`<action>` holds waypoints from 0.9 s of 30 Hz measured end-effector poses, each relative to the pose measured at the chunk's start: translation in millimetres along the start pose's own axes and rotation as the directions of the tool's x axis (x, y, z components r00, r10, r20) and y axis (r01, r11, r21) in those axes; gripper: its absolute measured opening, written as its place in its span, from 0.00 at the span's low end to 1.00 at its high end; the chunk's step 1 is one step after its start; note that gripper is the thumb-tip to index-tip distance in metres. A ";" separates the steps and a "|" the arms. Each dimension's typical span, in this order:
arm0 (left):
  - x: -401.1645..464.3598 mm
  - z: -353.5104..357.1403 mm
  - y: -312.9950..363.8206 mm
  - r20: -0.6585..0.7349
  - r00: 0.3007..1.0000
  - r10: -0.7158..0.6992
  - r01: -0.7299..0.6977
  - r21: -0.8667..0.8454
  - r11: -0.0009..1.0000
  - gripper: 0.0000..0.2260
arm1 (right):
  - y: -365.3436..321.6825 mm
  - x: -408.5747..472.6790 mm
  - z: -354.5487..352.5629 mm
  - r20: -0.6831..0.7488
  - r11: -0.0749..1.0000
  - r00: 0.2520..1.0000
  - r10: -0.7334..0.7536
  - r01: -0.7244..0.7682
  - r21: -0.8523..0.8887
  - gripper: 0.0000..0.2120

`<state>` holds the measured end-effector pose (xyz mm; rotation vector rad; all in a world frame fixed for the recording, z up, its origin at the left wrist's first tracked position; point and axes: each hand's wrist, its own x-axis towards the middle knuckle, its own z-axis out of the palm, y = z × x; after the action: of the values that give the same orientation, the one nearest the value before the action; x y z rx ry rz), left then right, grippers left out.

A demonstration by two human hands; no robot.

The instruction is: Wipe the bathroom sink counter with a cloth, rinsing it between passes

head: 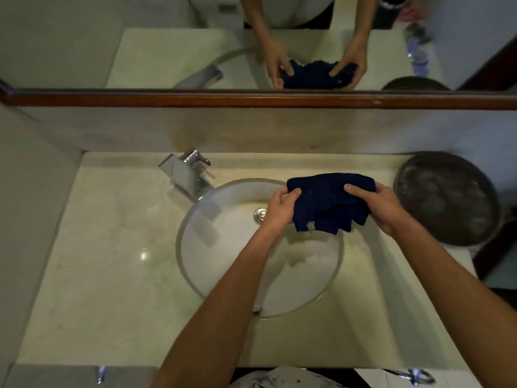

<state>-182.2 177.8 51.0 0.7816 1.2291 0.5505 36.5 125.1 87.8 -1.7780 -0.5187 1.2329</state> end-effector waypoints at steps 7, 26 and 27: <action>-2.7 177.3 -5.8 0.176 0.983 -0.056 0.048 0.047 0.998 0.20 | 9.5 -3.1 -182.9 -0.203 0.999 0.979 -0.019 0.025 0.028 0.18; 33.7 331.4 -20.4 -0.084 0.984 -0.158 0.179 0.408 0.895 0.21 | 38.3 76.4 -324.8 -0.229 0.878 0.966 -0.123 -0.002 -0.480 0.27; 26.0 326.4 -13.1 -0.080 0.991 -0.110 0.134 0.442 0.887 0.22 | 33.7 72.9 -327.1 -0.245 0.874 0.956 -0.162 0.024 -0.485 0.26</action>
<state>138.9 115.0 69.5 1.0714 1.4677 0.1808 355.8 22.0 58.5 -2.2676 -0.7831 0.8034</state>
